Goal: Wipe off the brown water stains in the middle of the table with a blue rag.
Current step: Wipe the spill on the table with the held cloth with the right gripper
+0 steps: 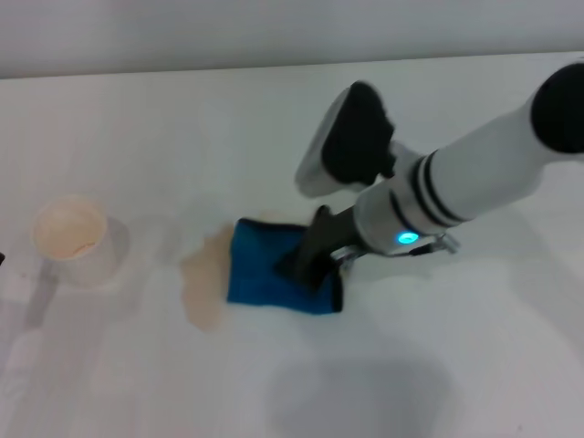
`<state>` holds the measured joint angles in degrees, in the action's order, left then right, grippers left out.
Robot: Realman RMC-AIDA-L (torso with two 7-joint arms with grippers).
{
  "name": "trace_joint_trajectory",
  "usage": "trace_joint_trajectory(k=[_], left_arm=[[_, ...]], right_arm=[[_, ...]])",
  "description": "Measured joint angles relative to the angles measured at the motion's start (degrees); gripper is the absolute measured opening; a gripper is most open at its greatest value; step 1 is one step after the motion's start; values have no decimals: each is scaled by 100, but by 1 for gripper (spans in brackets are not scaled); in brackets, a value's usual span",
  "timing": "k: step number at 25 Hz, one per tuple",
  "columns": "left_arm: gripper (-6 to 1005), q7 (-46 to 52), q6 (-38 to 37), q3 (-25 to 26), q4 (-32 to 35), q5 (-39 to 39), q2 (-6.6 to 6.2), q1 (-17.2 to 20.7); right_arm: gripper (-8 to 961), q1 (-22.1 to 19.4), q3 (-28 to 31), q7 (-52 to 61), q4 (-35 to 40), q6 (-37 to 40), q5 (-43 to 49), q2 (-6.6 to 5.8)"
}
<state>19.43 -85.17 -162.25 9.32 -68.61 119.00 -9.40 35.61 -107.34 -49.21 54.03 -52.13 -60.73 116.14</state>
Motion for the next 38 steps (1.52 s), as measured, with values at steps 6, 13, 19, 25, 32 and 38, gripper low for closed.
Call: trace_joint_trajectory(k=[6, 13, 19, 25, 32, 38], left_arm=[[875, 0, 0, 1, 0, 0, 0, 3], [876, 0, 1, 1, 0, 2, 1, -21], [875, 0, 4, 1, 0, 5, 9, -26], [875, 0, 8, 1, 0, 2, 9, -26], [876, 0, 9, 1, 0, -2, 9, -27], [876, 0, 9, 1, 0, -4, 5, -4]], right_arm=[[42, 0, -929, -213, 282, 245, -788, 5], [42, 9, -1452, -530, 355, 597, -1443, 5], [42, -1, -1657, -551, 223, 1263, -1508, 5], [43, -6, -1645, -515, 42, 1655, -1522, 5], [43, 85, -1197, -537, -343, 1883, -1529, 2], [44, 106, -607, -589, -567, 1891, -1437, -45]])
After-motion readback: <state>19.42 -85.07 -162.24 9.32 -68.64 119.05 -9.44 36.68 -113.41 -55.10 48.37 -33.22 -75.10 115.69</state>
